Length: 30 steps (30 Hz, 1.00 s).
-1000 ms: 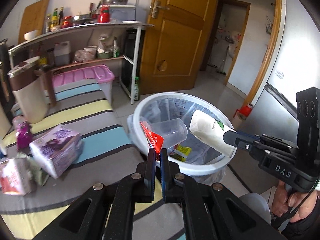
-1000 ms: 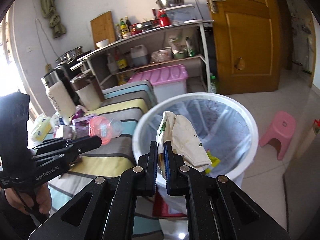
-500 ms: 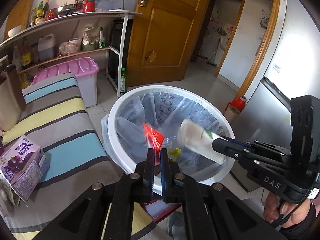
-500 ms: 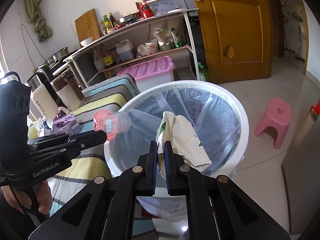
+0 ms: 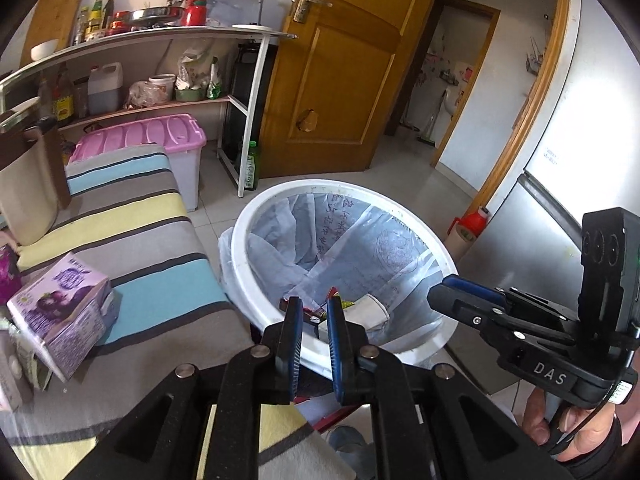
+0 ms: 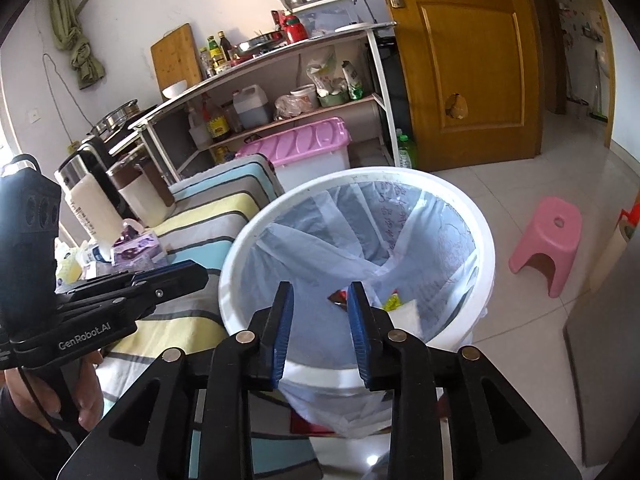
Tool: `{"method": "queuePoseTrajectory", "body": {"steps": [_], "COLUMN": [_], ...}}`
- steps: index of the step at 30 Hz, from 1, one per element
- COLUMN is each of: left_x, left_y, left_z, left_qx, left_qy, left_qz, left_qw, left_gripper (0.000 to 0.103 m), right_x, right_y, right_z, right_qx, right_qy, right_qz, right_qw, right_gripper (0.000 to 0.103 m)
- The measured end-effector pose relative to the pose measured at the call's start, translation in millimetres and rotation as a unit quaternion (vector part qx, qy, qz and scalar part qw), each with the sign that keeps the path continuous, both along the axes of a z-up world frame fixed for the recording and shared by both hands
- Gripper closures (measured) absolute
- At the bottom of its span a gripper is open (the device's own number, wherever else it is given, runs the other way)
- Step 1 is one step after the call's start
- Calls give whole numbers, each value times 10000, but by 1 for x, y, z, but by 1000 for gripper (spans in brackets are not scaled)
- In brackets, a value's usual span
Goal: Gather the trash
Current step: 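Move both tools back to the table toward the long brown wrapper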
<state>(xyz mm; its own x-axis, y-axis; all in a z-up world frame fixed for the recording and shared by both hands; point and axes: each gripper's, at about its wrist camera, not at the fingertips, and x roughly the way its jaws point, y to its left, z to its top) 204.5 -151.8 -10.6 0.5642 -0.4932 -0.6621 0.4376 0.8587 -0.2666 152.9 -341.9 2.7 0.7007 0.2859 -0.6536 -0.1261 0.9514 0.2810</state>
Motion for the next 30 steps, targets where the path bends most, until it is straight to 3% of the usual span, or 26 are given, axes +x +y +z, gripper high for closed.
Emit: {"method": "queuePoseTrajectory", "body": {"steps": [16, 20, 30], "left_x": [-66, -81, -104], "left_y": [72, 95, 139], "left_z": [12, 12, 3], "left_qx": [114, 162, 395], "left_qy": [-362, -386, -365], "left_qz": [768, 961, 1336], "left_qw": [9963, 9945, 9896], "left_gripper": [91, 91, 91], "right_x": [-44, -53, -60], "right_y": [58, 77, 111], "right_z": [24, 27, 27], "right_qx": [-124, -119, -115], "right_qy": [-209, -303, -255], "right_qz": [525, 745, 1175], "right_qw": [9983, 9967, 9927], "right_gripper": [74, 59, 58]}}
